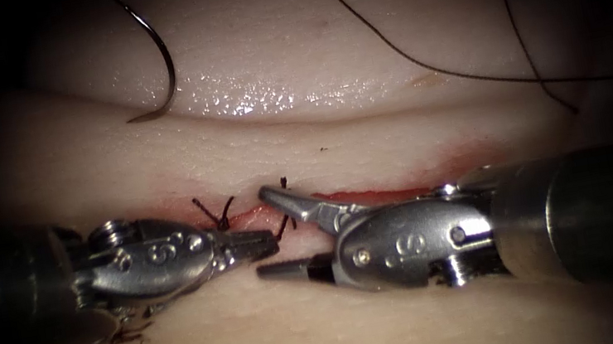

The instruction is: Wound Closure

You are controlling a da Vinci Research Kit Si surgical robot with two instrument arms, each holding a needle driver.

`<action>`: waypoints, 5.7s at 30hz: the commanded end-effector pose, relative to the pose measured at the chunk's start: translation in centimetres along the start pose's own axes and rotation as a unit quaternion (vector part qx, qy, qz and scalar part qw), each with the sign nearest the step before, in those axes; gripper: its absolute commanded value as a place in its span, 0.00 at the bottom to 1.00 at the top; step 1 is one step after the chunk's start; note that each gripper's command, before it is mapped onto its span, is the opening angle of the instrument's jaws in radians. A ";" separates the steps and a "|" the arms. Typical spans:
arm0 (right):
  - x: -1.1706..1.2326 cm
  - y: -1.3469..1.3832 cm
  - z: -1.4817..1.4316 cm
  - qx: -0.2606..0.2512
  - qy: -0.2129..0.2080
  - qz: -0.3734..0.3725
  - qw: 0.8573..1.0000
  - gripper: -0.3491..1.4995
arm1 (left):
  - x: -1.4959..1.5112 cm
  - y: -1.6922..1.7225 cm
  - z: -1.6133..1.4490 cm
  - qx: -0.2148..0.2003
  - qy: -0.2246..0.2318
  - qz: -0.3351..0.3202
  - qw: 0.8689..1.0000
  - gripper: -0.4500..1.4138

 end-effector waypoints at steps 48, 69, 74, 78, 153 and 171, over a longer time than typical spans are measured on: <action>-0.19 -0.15 0.53 0.012 0.018 -0.063 0.998 0.04 | -0.05 0.09 0.05 -0.007 0.001 0.002 1.000 0.06; 0.04 0.12 -0.34 -0.031 0.025 -0.011 0.999 0.99 | -0.28 -0.06 -0.86 -0.034 0.077 0.002 0.996 0.07; -0.07 0.11 -0.51 -0.044 0.020 -0.011 0.999 0.99 | -0.41 -0.22 -1.03 -0.023 0.070 0.004 0.997 0.06; -0.10 0.10 -0.56 -0.048 0.017 -0.011 0.999 0.99 | -0.53 -0.29 -1.01 -0.027 0.045 0.012 0.999 0.06; -0.07 -0.17 -0.57 -0.043 0.018 0.002 0.999 0.96 | -1.39 -1.69 -1.35 -0.061 -0.199 0.053 0.977 0.76; 0.09 0.07 -1.25 -0.063 -0.009 0.112 0.992 0.51 | 0.08 -1.31 -0.94 0.027 0.041 0.038 0.998 0.60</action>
